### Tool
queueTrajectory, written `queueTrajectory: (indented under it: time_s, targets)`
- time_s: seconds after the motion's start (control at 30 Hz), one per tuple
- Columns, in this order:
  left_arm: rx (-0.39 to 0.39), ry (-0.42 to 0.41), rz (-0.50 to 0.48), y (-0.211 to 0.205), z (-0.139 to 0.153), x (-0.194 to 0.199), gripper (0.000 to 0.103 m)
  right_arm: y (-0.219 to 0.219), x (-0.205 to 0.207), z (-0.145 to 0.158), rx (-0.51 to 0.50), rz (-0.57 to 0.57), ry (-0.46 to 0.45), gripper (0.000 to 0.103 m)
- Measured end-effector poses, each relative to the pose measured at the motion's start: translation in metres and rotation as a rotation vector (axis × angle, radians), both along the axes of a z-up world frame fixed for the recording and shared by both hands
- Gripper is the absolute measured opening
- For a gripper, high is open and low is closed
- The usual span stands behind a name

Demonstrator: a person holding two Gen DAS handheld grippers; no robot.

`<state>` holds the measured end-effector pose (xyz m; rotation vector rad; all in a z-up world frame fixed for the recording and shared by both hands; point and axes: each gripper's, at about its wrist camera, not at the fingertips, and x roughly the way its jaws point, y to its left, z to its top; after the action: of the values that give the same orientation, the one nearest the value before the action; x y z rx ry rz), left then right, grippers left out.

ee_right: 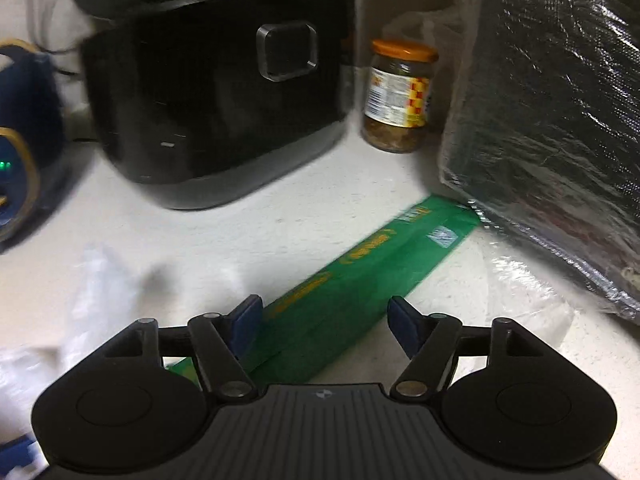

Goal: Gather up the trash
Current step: 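Grasp the long green packet with the right gripper, then grasp the clear plastic bag with the left gripper while the right gripper holds the green packet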

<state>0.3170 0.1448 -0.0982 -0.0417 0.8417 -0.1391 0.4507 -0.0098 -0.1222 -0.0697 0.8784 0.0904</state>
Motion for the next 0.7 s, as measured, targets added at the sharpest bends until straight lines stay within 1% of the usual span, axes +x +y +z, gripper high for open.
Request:
queueTrajectory:
  time_s: [0.07, 0.13, 0.23, 0.27, 0.3, 0.37, 0.4, 0.43, 0.47, 0.53, 0.7]
  targets:
    - [-0.005, 0.003, 0.002, 0.0, 0.0, 0.0, 0.045, -0.002, 0.004, -0.003, -0.007, -0.034, 0.001, 0.075]
    - [-0.01, 0.006, 0.005, 0.001, 0.0, 0.001, 0.045, -0.004, 0.003, -0.003, 0.006, -0.035, 0.006, 0.075]
    - [-0.016, 0.008, 0.006, 0.001, -0.001, 0.003, 0.045, -0.008, -0.001, -0.004, 0.071, 0.01, 0.051, 0.076]
    - [-0.018, 0.008, 0.005, 0.001, -0.001, 0.004, 0.045, -0.007, -0.005, -0.003, 0.083, 0.022, 0.049, 0.075]
    - [-0.021, 0.009, 0.006, 0.001, -0.001, 0.005, 0.045, -0.006, -0.009, -0.003, 0.082, 0.031, 0.047, 0.073]
    - [-0.025, 0.009, 0.004, 0.002, -0.002, 0.005, 0.045, -0.004, -0.019, 0.0, 0.068, 0.066, 0.036, 0.052]
    - [-0.028, 0.009, 0.003, 0.002, -0.002, 0.006, 0.045, -0.003, -0.023, 0.002, 0.082, 0.08, 0.036, 0.048]
    - [-0.03, 0.009, 0.004, 0.003, -0.002, 0.006, 0.045, -0.005, -0.027, 0.005, 0.112, 0.096, 0.043, 0.039]
    - [-0.033, 0.01, 0.004, 0.003, -0.002, 0.006, 0.045, -0.006, -0.031, 0.007, 0.137, 0.112, 0.052, 0.036]
    - [-0.037, 0.01, 0.004, 0.003, -0.002, 0.006, 0.045, -0.008, -0.043, 0.012, 0.175, 0.137, 0.073, 0.036]
    - [-0.056, 0.01, 0.004, 0.005, -0.003, 0.005, 0.044, -0.017, -0.083, 0.022, 0.235, 0.194, 0.093, 0.036]
